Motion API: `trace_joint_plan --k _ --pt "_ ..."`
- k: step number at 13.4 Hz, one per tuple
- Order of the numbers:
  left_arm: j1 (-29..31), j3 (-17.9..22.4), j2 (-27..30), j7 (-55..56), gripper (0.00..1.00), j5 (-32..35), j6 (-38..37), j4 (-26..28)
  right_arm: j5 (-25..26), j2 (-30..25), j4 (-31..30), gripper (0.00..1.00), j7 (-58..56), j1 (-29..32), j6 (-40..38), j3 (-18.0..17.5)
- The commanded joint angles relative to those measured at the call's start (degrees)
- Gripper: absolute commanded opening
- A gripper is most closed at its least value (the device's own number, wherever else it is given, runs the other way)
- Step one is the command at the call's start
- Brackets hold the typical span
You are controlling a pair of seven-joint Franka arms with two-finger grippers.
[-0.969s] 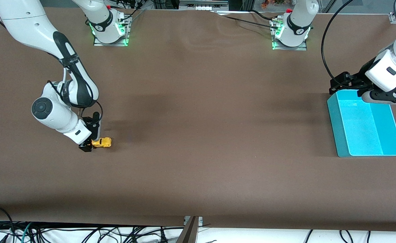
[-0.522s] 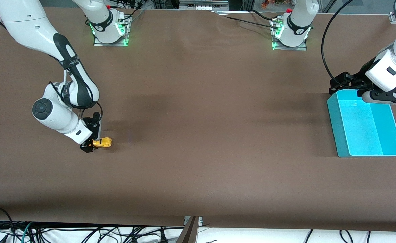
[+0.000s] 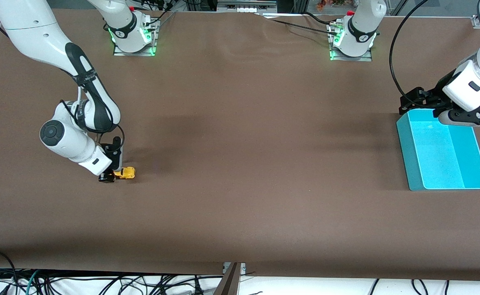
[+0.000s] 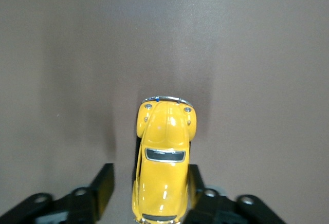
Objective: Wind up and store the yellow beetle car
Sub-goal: 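Close the right gripper on the yellow car and lift it, then carry the car toward the table middle, set it down, open the right gripper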
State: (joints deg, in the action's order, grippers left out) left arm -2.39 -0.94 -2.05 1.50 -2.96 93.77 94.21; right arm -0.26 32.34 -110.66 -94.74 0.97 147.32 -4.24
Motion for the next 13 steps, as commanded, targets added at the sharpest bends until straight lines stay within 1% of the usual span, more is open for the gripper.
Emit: trace_joint_plan --k 1,2,3,13 --pt "0.3 -0.5 1.0 0.3 1.0 1.1 -0.6 0.4 -1.1 -0.1 0.0 0.4 -1.4 0.5 0.4 -0.6" --pt "0.4 -0.5 1.0 0.3 1.0 1.1 -0.6 0.4 -1.1 -0.1 0.0 0.34 -1.2 0.5 0.3 -0.6" --pt "0.4 -0.5 1.0 0.2 1.0 1.1 -0.6 0.4 -1.1 -0.1 0.0 0.29 -1.1 0.5 0.2 -0.6" --pt "0.4 -0.5 1.0 0.3 1.0 1.1 -0.6 0.4 -1.2 -0.1 0.0 0.29 -1.2 1.3 0.0 -0.5"
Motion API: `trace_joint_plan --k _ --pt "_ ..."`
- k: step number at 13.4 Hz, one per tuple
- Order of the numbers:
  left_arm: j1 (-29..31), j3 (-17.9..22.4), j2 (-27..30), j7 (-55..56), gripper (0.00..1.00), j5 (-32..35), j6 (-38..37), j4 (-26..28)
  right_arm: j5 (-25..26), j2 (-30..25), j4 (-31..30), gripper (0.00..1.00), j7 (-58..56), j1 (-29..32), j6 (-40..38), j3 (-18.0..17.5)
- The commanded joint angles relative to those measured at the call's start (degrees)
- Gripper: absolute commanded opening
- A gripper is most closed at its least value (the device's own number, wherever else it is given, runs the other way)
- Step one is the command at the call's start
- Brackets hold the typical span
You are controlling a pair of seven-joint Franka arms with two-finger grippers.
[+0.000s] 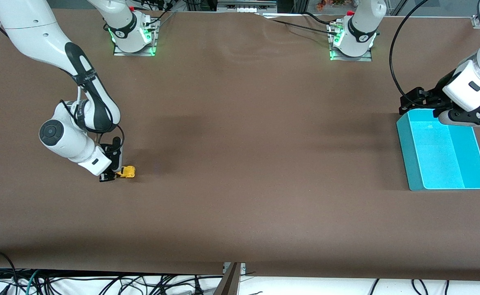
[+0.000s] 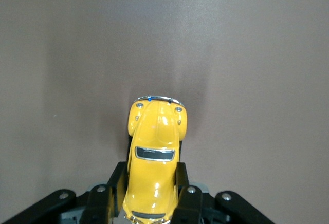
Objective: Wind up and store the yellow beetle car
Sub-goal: 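Carry the car toward the table middle, set it down, open the right gripper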
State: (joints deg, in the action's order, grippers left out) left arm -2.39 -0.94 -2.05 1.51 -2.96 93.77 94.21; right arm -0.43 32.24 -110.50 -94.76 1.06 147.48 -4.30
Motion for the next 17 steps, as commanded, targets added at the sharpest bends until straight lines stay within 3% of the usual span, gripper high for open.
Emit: trace_joint_plan --k 1,17 --pt "0.4 -0.5 1.0 0.3 1.0 1.1 -0.6 0.4 -1.1 0.0 -0.2 0.29 -1.3 1.3 -0.2 -0.4" --pt "0.4 -0.5 1.0 0.2 1.0 1.1 -0.6 0.4 -1.0 0.3 -0.2 0.3 -9.7 8.1 -0.2 -0.6"
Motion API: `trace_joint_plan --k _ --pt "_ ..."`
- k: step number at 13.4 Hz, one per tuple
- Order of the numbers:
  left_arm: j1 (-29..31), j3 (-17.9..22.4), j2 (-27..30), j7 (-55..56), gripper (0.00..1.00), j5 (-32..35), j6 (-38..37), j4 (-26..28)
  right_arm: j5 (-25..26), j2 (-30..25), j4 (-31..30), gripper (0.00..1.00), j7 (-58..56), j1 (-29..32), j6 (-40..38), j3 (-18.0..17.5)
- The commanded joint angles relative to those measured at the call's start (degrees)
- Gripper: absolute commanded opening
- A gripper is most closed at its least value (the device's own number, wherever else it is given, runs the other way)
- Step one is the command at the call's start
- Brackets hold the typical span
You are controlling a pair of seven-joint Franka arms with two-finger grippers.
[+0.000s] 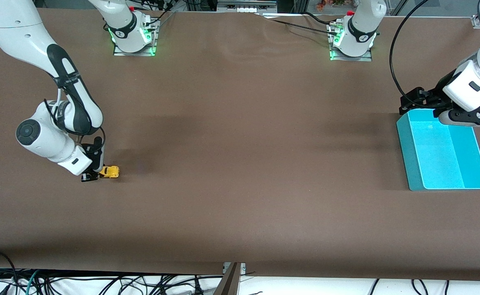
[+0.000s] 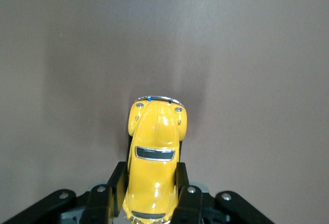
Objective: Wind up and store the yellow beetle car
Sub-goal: 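Carry the car toward the table middle, set it down, open the right gripper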
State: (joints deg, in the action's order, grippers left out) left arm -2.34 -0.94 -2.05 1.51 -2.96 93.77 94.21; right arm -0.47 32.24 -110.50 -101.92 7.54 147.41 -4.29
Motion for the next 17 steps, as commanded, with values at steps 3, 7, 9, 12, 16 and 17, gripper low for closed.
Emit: trace_joint_plan --k 3,7,9,12,16,17 --pt "0.3 -0.4 1.0 0.2 1.0 1.0 -0.6 0.4 -0.9 0.3 -0.2 0.31 -3.9 3.0 -0.1 -0.6" --pt "0.3 -0.4 1.0 0.2 1.0 1.1 -0.6 0.4 -0.9 0.3 -0.1 0.31 -5.3 4.3 -0.1 -0.6" --pt "0.3 -0.4 1.0 0.2 1.0 1.1 -0.6 0.4 -0.9 0.3 -0.1 0.31 -5.2 4.4 -0.1 -0.6" --pt "0.3 -0.4 1.0 0.2 1.0 1.1 -0.6 0.4 -1.2 0.3 0.0 0.85 -4.9 4.3 -0.1 -0.8" --pt "0.3 -0.4 1.0 0.2 1.0 1.1 -0.6 0.4 -3.0 0.2 2.0 1.0 -4.6 4.2 -1.6 -2.4" --pt "0.3 -0.4 1.0 0.2 1.0 1.1 -0.6 0.4 -3.0 0.1 2.3 1.0 -4.5 4.0 -1.7 -2.5"
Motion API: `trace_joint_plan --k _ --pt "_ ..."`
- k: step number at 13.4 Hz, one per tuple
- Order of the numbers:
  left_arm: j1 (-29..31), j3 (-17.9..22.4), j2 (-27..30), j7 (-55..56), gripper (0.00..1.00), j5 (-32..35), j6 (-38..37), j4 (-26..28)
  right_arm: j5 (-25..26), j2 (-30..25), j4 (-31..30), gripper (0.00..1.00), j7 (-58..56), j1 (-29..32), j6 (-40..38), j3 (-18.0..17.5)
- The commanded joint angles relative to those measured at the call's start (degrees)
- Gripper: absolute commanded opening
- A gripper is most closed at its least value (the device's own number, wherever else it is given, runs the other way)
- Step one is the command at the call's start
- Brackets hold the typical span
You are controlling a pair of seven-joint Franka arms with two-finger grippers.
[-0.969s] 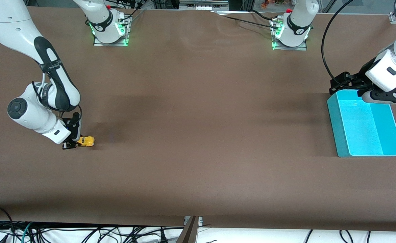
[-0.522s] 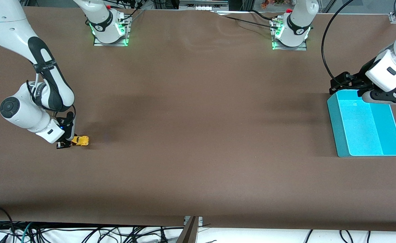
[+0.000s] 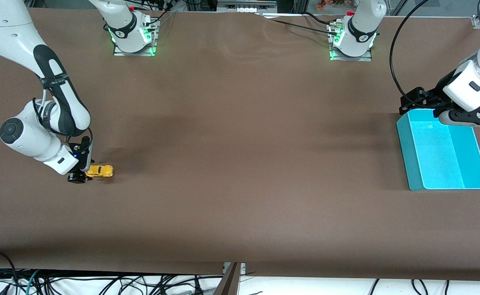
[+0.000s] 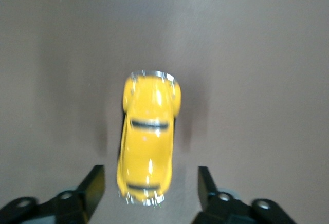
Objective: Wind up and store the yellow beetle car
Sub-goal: 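Carry the car toward the table middle, set it down, open the right gripper, then swing the left gripper from the tray over to the yellow car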
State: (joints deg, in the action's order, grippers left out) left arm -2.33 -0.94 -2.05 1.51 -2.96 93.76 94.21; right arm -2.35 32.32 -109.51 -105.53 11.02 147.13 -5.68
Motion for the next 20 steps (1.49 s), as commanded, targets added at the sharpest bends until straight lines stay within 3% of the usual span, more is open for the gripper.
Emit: trace_joint_plan --k 1,9,15,17,20 --pt "0.3 -0.4 1.0 0.2 1.0 1.1 -0.6 0.4 -1.2 0.0 1.7 1.0 -0.6 0.1 -1.4 -1.1" --pt "0.1 -0.5 0.5 0.2 1.0 0.4 -0.4 0.1 -1.3 -0.1 1.8 1.0 0.4 0.1 -1.4 -2.2" --pt "-1.2 -1.5 -2.4 0.3 1.0 0.1 -0.6 -3.6 -1.2 -0.2 2.0 1.0 1.2 0.0 -1.5 -2.3" --pt "-1.6 -3.4 -2.7 0.3 1.0 0.1 -1.0 -3.6 -1.2 -0.2 2.4 1.0 1.3 -0.2 -2.0 -2.3" --pt "-1.7 -9.7 -4.1 0.3 1.0 0.1 -1.7 -3.7 -1.3 -0.3 2.8 1.0 1.4 -0.2 -2.4 -2.3"
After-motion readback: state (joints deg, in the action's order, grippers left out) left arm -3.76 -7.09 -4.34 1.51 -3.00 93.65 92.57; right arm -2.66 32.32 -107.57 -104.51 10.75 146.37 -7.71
